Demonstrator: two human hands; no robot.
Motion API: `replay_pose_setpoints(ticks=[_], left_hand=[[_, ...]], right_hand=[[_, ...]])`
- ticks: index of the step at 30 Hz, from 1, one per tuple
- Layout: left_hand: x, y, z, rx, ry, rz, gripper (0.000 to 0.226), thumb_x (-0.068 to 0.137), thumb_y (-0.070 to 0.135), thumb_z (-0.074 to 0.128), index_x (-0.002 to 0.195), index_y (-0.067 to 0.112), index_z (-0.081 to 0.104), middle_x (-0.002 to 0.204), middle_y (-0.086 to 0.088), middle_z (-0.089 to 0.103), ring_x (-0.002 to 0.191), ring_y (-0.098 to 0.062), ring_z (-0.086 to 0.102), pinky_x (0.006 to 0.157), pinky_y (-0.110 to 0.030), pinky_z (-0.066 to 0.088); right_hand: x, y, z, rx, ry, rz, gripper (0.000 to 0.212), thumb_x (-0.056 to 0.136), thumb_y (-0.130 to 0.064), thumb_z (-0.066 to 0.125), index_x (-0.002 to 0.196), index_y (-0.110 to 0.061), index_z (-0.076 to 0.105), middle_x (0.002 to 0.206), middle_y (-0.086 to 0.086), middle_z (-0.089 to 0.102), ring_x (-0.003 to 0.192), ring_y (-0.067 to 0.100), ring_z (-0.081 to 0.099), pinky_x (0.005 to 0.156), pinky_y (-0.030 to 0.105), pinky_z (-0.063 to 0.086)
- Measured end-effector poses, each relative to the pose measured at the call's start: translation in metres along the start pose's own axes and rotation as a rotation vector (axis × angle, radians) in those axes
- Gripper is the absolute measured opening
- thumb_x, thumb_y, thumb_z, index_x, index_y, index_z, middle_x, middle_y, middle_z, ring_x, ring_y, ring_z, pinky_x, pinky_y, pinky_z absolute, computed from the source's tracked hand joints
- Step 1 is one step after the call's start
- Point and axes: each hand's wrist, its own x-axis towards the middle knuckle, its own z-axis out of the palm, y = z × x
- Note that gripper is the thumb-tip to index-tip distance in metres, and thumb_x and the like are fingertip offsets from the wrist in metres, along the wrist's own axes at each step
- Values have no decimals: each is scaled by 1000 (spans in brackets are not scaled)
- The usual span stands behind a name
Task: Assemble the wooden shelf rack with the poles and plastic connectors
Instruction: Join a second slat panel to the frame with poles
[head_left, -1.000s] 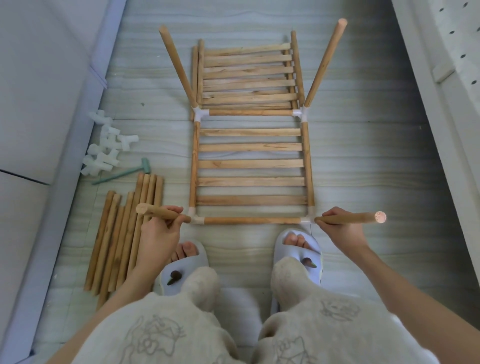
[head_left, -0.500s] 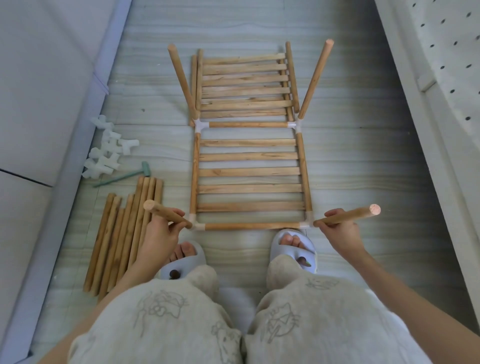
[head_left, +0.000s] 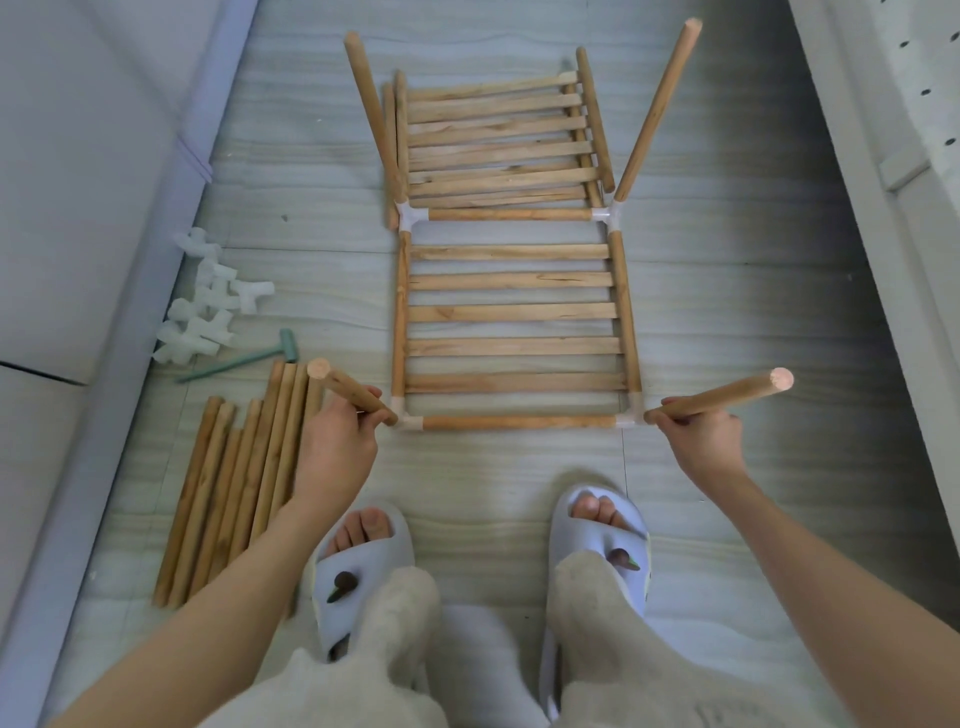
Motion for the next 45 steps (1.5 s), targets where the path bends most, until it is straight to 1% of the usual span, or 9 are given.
replay_pose_setpoints(ticks=[10, 15, 17, 23, 30, 34, 37, 41, 45], left_hand=[[-2, 8, 5, -106, 28, -58, 17, 92, 2, 52, 108, 3, 57, 112, -12, 59, 106, -24, 55, 88, -30, 41], [-5, 8, -6, -44, -198, -148, 33, 96, 7, 45, 128, 5, 48, 127, -11, 56, 115, -26, 53, 89, -29, 42], [-10, 8, -16, -35, -319, -189, 44, 97, 13, 46, 139, 8, 36, 135, -11, 50, 118, -25, 52, 92, -33, 43], [-19, 3, -55, -18, -458, -184, 42, 98, 24, 46, 139, 16, 39, 123, -6, 56, 101, -17, 55, 78, -25, 42], [-8, -37, -89, 26, -374, -215, 39, 98, 25, 46, 136, 15, 45, 130, -6, 54, 118, -18, 50, 94, -24, 40], [20, -74, -87, 62, -304, -271, 35, 97, 19, 45, 132, 10, 49, 129, -10, 55, 116, -20, 51, 85, -18, 35], [49, -102, -79, 115, -231, -284, 33, 96, 13, 46, 127, 4, 52, 124, -15, 58, 108, -20, 52, 80, -16, 33], [98, -135, -74, 272, -168, -282, 42, 94, 9, 45, 135, 3, 42, 138, -19, 42, 128, -31, 38, 104, -33, 29], [143, -145, -76, 386, -72, -243, 58, 89, -3, 42, 145, 5, 27, 151, -18, 22, 139, -32, 19, 113, -40, 21]], right_hand=[[-6, -11, -2, 28, -22, 125, 23, 87, -23, 60, 99, -7, 71, 87, 11, 70, 99, 29, 60, 74, 25, 40], [-25, -37, -7, -12, -325, 308, 31, 91, -27, 58, 106, 1, 57, 96, 17, 64, 80, 23, 63, 74, 29, 51], [-38, -57, -10, -1, -496, 301, 35, 92, -28, 56, 111, 2, 58, 102, 17, 66, 91, 27, 64, 85, 33, 53], [-59, -156, -19, -394, -744, -143, 39, 97, -31, 43, 112, 0, 63, 108, 12, 68, 93, 22, 63, 86, 31, 48], [-45, -240, 14, -899, -688, -683, 36, 97, -34, 44, 112, -10, 66, 117, 6, 64, 107, 24, 57, 91, 34, 46], [-28, -245, 61, -1017, -731, -818, 45, 98, -40, 41, 93, -5, 67, 90, 8, 67, 89, 27, 61, 81, 38, 50], [-7, -245, 106, -1042, -754, -802, 46, 102, -38, 28, 102, -8, 63, 104, 10, 64, 101, 29, 58, 86, 37, 47], [23, -236, 162, -945, -770, -712, 50, 101, -40, 28, 147, -20, 24, 154, 9, 23, 142, 28, 18, 111, 45, 28], [39, -219, 188, -887, -710, -572, 76, 93, -54, 40, 150, -31, -4, 158, 2, -13, 145, 25, -9, 115, 53, 11]])
